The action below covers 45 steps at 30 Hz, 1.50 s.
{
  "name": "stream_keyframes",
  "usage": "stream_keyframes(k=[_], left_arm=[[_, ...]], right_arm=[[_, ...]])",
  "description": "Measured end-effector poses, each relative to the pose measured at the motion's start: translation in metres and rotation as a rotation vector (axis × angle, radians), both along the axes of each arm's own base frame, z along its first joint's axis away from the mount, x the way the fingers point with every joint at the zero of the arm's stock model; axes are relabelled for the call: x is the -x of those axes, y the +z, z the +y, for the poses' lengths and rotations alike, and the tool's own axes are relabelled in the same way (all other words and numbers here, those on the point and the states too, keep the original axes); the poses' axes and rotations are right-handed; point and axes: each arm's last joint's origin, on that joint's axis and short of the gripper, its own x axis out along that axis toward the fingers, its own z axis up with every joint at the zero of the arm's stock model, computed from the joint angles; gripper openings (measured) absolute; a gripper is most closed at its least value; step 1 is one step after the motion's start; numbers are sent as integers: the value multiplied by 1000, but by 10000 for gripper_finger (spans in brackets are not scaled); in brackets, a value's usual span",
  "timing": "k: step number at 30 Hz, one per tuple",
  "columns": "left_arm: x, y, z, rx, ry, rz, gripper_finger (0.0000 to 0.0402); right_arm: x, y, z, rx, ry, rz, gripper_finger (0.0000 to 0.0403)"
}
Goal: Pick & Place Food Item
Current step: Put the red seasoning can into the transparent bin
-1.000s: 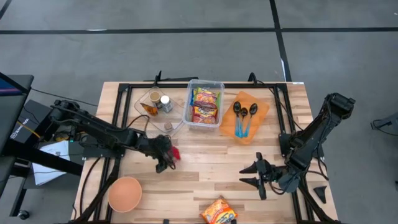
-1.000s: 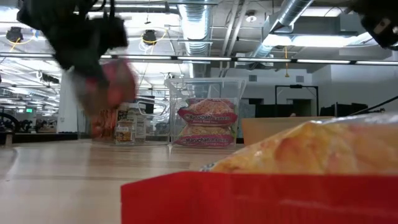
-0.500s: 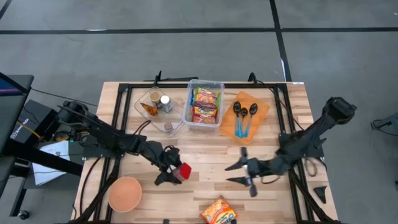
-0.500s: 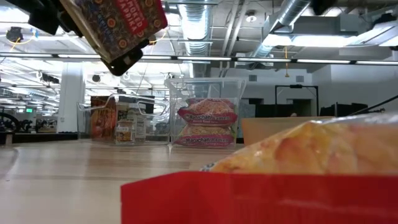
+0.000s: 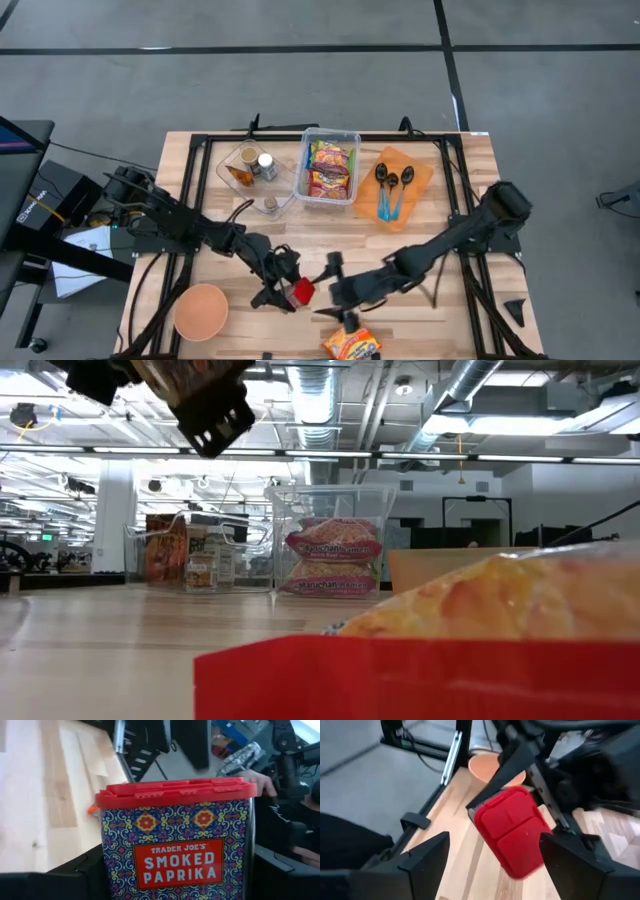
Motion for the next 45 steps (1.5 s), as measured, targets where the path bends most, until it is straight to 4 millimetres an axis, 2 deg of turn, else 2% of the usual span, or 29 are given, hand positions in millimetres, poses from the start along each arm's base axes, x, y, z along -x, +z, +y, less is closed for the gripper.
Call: stream_keyframes(k=[7, 12, 27, 30, 36, 45], left_arm=[[4, 2, -13, 6, -47, 4, 300], [6, 6, -20, 14, -66, -18, 300], [6, 9, -20, 21, -70, -58, 300], [6, 9, -20, 21, -70, -58, 300], [6, 10, -20, 27, -91, -73, 301], [4, 8, -16, -58, -84, -115, 336]], right_arm=[[-39, 2, 11, 86, -2, 79, 306], [-50, 3, 10, 104, -7, 80, 306], [-55, 6, 3, 42, 72, 79, 303], [-55, 6, 4, 27, 103, 83, 286], [-55, 8, 5, 39, 143, 70, 226], [-52, 5, 7, -15, 130, 116, 217]])
